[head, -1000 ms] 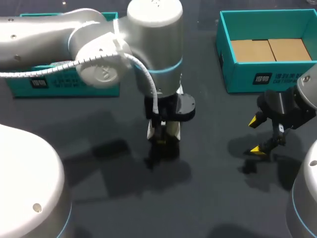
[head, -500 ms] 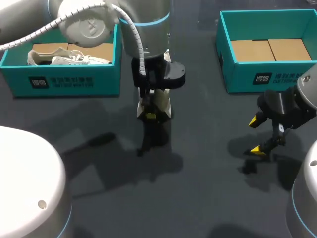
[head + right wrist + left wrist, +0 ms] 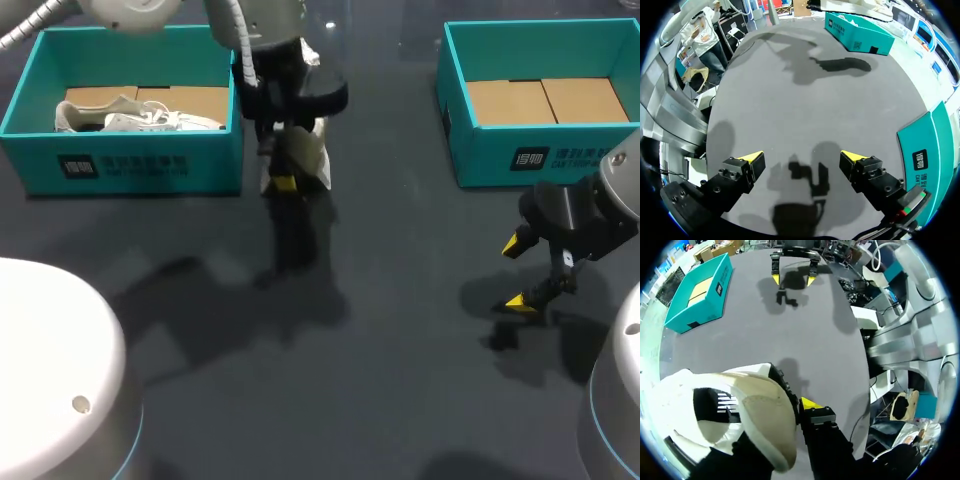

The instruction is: Take the shoe out of the shoebox, open the shoe tongue, remove and reinsert the insole, then place the shoe into the shoebox

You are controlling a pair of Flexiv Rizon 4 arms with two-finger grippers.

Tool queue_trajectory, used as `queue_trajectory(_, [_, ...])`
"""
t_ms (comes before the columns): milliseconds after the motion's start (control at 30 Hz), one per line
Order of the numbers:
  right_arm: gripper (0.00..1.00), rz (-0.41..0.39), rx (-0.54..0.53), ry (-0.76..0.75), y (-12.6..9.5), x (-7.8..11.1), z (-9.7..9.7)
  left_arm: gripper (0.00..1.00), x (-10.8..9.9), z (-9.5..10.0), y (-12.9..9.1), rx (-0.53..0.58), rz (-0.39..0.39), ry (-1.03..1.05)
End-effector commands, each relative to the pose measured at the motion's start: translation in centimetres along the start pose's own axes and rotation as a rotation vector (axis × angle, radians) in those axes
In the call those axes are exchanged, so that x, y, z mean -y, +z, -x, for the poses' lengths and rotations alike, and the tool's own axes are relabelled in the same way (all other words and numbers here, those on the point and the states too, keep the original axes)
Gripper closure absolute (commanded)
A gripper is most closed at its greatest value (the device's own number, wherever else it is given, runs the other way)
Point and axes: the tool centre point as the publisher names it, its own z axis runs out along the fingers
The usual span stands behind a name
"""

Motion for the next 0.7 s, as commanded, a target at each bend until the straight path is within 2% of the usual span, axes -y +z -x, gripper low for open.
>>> queue_trajectory(33, [0.00, -0.003, 0.002, 0.001, 0.0, 0.0, -0.1, 1.00, -2.5, 0.8, -4.5, 0.026, -0.003, -0.010])
queue_trajectory(133, [0.00, -0.003, 0.002, 0.001, 0.0, 0.0, -0.1, 1.00, -3.7, 2.2, -6.5, 0.092, 0.032, -0.027])
queue_trajectory(167, [0.00, -0.003, 0.002, 0.001, 0.0, 0.0, -0.1, 1.00, -4.1, 3.0, -7.2, 0.133, 0.073, -0.028])
queue_trajectory(600, [0.00, -0.003, 0.002, 0.001, 0.0, 0.0, -0.1, 1.00, -4.1, 3.0, -7.2, 0.133, 0.073, -0.028])
queue_trajectory(700, [0.00, -0.003, 0.002, 0.001, 0.0, 0.0, -0.1, 1.00, -5.1, 4.1, -8.1, 0.128, 0.056, -0.009])
